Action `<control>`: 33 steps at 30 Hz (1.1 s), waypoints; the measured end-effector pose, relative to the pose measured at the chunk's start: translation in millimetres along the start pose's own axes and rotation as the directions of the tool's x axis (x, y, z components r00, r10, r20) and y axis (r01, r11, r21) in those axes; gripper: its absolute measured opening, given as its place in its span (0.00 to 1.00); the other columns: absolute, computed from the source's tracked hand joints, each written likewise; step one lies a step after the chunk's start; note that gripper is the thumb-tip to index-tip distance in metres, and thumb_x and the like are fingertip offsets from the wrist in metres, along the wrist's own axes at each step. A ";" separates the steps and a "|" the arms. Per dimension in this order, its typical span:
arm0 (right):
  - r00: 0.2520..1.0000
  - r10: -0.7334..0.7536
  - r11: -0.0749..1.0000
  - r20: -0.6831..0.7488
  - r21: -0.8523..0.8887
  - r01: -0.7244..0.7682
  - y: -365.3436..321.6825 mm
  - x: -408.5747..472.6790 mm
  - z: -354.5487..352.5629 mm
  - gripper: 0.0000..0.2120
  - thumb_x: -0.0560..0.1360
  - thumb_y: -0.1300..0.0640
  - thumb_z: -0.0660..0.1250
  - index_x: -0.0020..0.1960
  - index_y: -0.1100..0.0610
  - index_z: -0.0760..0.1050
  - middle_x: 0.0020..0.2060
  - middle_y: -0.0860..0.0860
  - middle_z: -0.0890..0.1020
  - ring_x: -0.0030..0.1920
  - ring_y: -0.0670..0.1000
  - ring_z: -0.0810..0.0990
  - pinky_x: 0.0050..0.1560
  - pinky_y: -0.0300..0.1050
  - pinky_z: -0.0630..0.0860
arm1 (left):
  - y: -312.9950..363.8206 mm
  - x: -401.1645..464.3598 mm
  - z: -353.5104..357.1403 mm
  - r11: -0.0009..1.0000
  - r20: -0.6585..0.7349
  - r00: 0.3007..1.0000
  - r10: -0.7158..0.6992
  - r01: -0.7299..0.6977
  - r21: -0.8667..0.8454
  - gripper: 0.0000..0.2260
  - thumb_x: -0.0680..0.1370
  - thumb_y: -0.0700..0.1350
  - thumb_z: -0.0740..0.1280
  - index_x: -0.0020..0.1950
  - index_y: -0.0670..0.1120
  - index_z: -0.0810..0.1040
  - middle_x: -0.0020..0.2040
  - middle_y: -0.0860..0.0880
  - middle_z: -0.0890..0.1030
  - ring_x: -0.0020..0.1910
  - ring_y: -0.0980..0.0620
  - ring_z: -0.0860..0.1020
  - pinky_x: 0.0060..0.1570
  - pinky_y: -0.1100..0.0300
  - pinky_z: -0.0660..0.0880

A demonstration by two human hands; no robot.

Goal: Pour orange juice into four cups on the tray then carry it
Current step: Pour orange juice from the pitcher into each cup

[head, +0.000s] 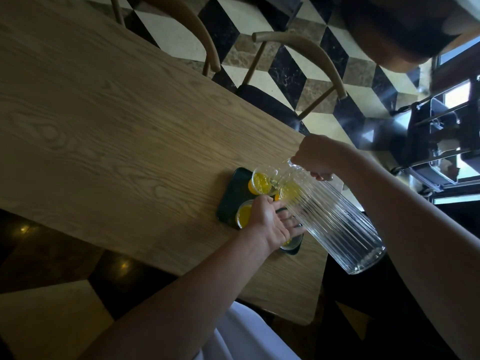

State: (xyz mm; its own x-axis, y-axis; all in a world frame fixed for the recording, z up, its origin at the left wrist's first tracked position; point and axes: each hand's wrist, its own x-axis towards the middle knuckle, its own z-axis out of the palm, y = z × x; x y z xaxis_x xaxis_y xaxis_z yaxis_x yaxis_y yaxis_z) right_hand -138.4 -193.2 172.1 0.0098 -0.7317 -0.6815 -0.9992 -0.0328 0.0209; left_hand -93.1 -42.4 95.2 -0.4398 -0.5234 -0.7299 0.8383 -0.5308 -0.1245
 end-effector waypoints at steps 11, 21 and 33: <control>0.991 0.092 0.994 0.094 -0.065 -0.087 -20.1 5.1 -16.3 0.12 0.81 0.56 0.61 0.42 0.63 0.70 0.29 0.56 0.72 0.26 0.51 0.69 0.27 0.40 0.68 | -4.5 -11.5 13.8 0.992 0.066 0.998 0.017 -0.009 -0.128 0.26 0.84 0.51 0.48 0.80 0.42 0.56 0.74 0.32 0.68 0.72 0.29 0.67 0.70 0.33 0.63; 0.999 -0.029 0.983 0.034 -0.182 0.035 -38.1 -5.6 -16.9 0.10 0.79 0.59 0.60 0.42 0.64 0.71 0.29 0.57 0.76 0.24 0.52 0.72 0.28 0.41 0.70 | -7.5 -5.3 12.7 0.982 0.142 0.989 0.035 -0.007 -0.191 0.24 0.80 0.42 0.52 0.77 0.38 0.63 0.69 0.29 0.73 0.68 0.29 0.72 0.68 0.33 0.66; 0.998 -0.050 0.985 0.027 -0.164 0.054 -36.1 -0.9 9.0 0.10 0.80 0.60 0.58 0.42 0.64 0.69 0.28 0.56 0.74 0.19 0.50 0.70 0.21 0.34 0.66 | -5.2 13.9 -5.6 0.987 0.040 0.999 -0.011 0.018 -0.161 0.22 0.78 0.40 0.53 0.70 0.37 0.70 0.65 0.31 0.78 0.64 0.30 0.76 0.59 0.34 0.70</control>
State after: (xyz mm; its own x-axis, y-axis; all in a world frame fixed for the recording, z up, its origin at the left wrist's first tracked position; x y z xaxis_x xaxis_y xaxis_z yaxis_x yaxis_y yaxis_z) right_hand -102.7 -185.2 165.5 0.0589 -0.7107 -0.7011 -0.9775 -0.1837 0.1041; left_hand -101.7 -43.2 81.9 -0.4618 -0.5438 -0.7007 0.8713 -0.4259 -0.2437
